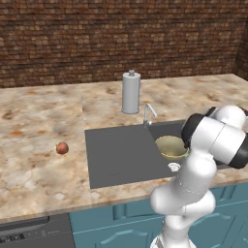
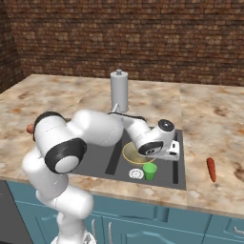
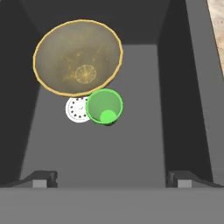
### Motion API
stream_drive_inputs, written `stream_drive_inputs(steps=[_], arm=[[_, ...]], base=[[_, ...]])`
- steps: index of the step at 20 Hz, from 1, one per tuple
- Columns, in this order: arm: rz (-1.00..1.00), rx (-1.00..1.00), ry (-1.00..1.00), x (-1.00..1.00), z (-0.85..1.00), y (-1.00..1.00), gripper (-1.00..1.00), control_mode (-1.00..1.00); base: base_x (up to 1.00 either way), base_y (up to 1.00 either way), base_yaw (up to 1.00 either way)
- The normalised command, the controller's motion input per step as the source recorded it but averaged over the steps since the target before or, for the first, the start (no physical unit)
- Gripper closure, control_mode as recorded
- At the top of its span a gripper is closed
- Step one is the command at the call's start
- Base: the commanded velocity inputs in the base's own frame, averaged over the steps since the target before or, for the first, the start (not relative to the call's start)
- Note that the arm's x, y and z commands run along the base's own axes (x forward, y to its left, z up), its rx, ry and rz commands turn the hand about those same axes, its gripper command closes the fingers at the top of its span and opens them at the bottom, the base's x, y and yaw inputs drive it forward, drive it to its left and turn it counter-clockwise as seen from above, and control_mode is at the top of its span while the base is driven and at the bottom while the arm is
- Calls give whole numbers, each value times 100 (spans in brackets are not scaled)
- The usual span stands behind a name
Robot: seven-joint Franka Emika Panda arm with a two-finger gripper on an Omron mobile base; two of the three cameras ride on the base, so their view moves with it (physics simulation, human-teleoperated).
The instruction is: Remove the carrot and onion from the sink. Then move the bowl and cup from the counter to the sink for washing.
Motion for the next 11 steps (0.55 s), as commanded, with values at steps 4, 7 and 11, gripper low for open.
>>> stream_drive_inputs(steps=[4, 7, 11], arm=[[-6, 0, 7, -29, 43, 0, -100, -100], [-5, 0, 8, -30, 42, 0, -100, -100], [-6, 0, 10, -32, 40, 0, -100, -100]], base=[[0, 0, 0], [0, 0, 0], [0, 0, 0]])
